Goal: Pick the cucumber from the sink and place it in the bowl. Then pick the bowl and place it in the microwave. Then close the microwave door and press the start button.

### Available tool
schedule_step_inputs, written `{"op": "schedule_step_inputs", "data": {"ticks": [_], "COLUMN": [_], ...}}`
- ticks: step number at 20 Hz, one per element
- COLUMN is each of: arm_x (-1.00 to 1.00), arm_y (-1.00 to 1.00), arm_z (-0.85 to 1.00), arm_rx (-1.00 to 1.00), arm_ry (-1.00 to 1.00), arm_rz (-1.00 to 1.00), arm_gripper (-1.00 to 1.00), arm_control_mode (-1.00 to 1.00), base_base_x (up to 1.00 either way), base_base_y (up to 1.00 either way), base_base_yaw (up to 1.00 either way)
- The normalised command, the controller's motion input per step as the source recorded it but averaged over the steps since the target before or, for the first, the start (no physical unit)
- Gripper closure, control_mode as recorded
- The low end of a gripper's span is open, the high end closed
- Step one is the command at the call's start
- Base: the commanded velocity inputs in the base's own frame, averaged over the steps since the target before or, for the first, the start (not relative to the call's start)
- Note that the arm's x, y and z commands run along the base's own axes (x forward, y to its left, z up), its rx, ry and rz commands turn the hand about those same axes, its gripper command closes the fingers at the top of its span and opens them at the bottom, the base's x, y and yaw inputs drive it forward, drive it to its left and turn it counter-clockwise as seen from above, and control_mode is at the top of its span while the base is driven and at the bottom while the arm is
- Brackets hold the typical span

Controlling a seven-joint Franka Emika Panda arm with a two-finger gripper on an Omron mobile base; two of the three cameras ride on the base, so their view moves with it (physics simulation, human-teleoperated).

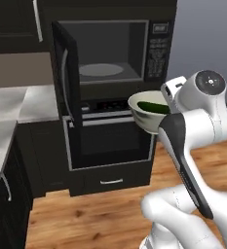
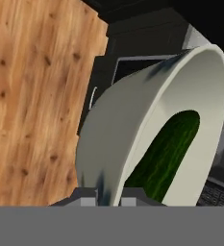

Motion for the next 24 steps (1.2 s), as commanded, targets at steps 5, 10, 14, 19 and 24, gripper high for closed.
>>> {"op": "schedule_step_inputs", "data": {"ticks": [5,10,14,19,24], "arm_x": [0.0,0.0,0.0,0.0,0.0], "arm_y": [0.0,0.0,0.0,0.0,0.0], "arm_z": [0.0,0.0,0.0,0.0,0.0], "arm_rx": [0.0,0.0,0.0,0.0,0.0], "arm_ry": [0.0,0.0,0.0,0.0,0.0], "arm_rz": [0.0,0.0,0.0,0.0,0.0], "arm_gripper": [1.0,1.0,1.0,1.0,1.0], "arm_control_mode": [1.0,1.0,1.0,1.0,1.0], "base_base_x": [0.77,0.35,0.33,0.48,0.35], "base_base_y": [-0.54,-0.01,0.13,0.12,0.01], "base_base_yaw": [0.04,0.0,0.0,0.0,0.0]}}
